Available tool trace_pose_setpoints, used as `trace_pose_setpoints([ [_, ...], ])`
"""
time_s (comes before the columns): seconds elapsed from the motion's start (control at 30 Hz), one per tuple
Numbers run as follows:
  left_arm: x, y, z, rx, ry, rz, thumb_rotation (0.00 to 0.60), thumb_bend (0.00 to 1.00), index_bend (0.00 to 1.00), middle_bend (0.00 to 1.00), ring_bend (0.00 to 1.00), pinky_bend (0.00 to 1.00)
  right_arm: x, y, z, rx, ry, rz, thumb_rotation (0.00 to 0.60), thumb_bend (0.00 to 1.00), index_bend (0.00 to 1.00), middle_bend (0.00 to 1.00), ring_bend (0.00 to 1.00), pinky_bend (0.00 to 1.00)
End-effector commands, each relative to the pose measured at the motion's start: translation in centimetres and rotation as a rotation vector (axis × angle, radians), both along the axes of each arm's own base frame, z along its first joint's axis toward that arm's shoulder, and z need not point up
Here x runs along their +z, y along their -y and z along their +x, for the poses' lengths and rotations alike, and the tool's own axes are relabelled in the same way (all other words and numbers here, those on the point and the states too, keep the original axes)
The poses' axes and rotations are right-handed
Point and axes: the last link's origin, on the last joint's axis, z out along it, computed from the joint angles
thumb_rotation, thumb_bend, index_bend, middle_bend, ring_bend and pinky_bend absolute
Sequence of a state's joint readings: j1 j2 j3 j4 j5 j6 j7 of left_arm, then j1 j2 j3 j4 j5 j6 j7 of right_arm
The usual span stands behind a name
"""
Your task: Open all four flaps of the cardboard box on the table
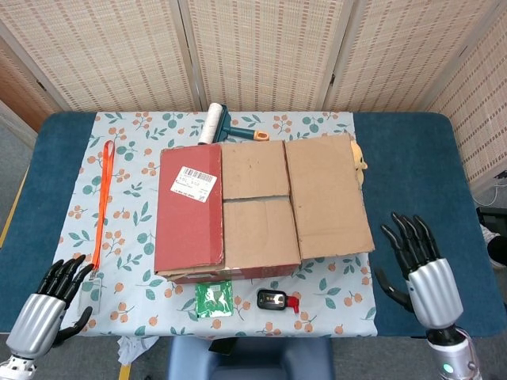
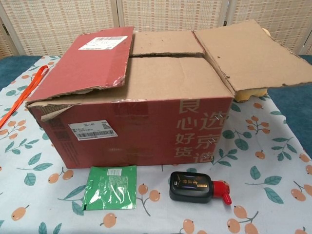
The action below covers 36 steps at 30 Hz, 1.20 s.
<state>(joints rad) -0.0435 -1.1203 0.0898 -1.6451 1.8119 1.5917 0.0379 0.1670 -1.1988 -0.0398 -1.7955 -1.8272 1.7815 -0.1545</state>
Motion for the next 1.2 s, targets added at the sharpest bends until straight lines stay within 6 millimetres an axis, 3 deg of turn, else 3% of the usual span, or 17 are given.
trace_pose_setpoints([
  [0.03, 0.0, 0.2, 0.1, -0.007, 0.010, -0.004, 0.600, 0.44, 0.00, 0.00, 0.00, 0.00, 0.3, -4.2, -4.9, -0.056, -0.054, 0.049, 0.600, 0.46, 0.00, 0.00, 0.00, 0.00],
  [0.13, -0.4, 0.1, 0.5, -0.038, 0.044, -0.024, 0.600, 0.44, 0.00, 0.00, 0.00, 0.00, 0.2, -5.4, -7.5, -0.204, -0.142, 0.088, 0.600, 0.46, 0.00, 0.00, 0.00, 0.00],
  [0.3, -1.5, -0.5, 1.5, -0.070, 0.087, -0.048, 0.600, 0.44, 0.00, 0.00, 0.00, 0.00, -0.2, -4.8, -9.1, -0.280, -0.149, 0.207, 0.600, 0.46, 0.00, 0.00, 0.00, 0.00],
  [0.5, -2.9, -1.8, 4.8, -0.110, 0.119, -0.142, 0.600, 0.44, 0.00, 0.00, 0.00, 0.03, 0.6, -4.8, -9.1, -0.240, -0.149, 0.245, 0.600, 0.46, 0.00, 0.00, 0.00, 0.00],
  [0.63, -3.6, -2.3, 6.9, -0.130, 0.106, -0.158, 0.600, 0.45, 0.00, 0.00, 0.00, 0.00, 1.1, -5.3, -9.1, -0.218, -0.148, 0.256, 0.600, 0.46, 0.00, 0.00, 0.00, 0.00],
  [0.8, -4.8, -2.8, 9.7, -0.172, 0.109, -0.186, 0.600, 0.36, 0.00, 0.00, 0.00, 0.07, 1.9, -6.0, -8.8, -0.183, -0.123, 0.203, 0.600, 0.46, 0.00, 0.00, 0.00, 0.00],
  [1.2, -7.3, -4.3, 15.5, -0.223, 0.152, -0.261, 0.600, 0.37, 0.00, 0.00, 0.00, 0.07, 3.6, -6.5, -9.3, -0.177, -0.050, 0.211, 0.600, 0.46, 0.00, 0.00, 0.00, 0.00],
])
